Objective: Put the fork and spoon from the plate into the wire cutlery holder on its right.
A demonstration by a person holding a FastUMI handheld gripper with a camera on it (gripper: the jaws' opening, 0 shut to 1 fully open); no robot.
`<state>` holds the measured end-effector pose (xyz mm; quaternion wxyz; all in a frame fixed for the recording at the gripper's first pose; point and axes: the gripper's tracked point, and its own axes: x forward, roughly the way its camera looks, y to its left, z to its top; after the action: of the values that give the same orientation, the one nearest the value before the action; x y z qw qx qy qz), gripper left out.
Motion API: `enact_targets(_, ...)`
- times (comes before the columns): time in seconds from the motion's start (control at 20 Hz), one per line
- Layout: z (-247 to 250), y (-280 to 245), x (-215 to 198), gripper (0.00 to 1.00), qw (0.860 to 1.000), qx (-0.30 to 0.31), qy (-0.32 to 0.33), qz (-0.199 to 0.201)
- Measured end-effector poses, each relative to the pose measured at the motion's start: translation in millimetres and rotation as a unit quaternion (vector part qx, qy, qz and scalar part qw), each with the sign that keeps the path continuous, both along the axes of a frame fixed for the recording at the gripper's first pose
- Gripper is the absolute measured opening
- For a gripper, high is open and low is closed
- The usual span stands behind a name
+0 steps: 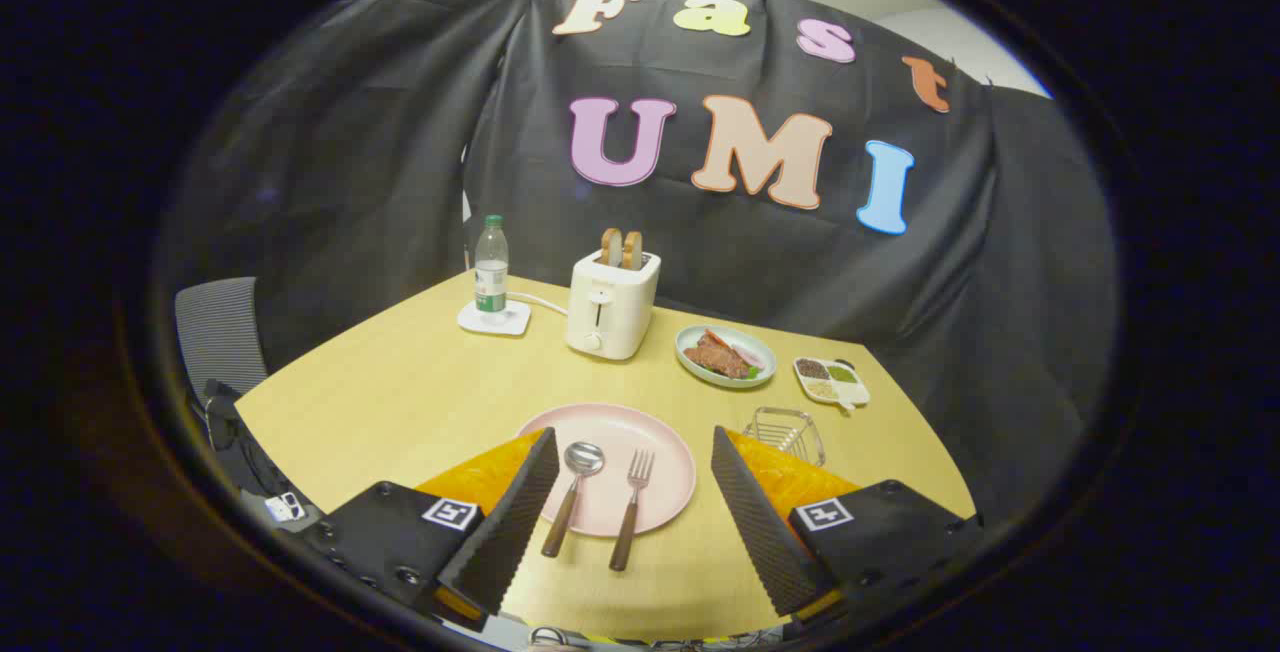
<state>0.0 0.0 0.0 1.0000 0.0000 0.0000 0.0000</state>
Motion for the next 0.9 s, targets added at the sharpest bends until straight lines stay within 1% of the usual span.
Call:
enact_targets(0.25, -3.2, -8.5, -0.7, 0.99, 1.0, 0.013, 0.012, -0.012)
enact_targets(0.6, -2.1, -12.5, 6.0, 0.99, 0.999, 0.023, 0.02, -0.014)
enact_targets(0.9, -16.9, -18.2, 8.6, 0.99, 0.999, 0.022, 0.037, -0.019)
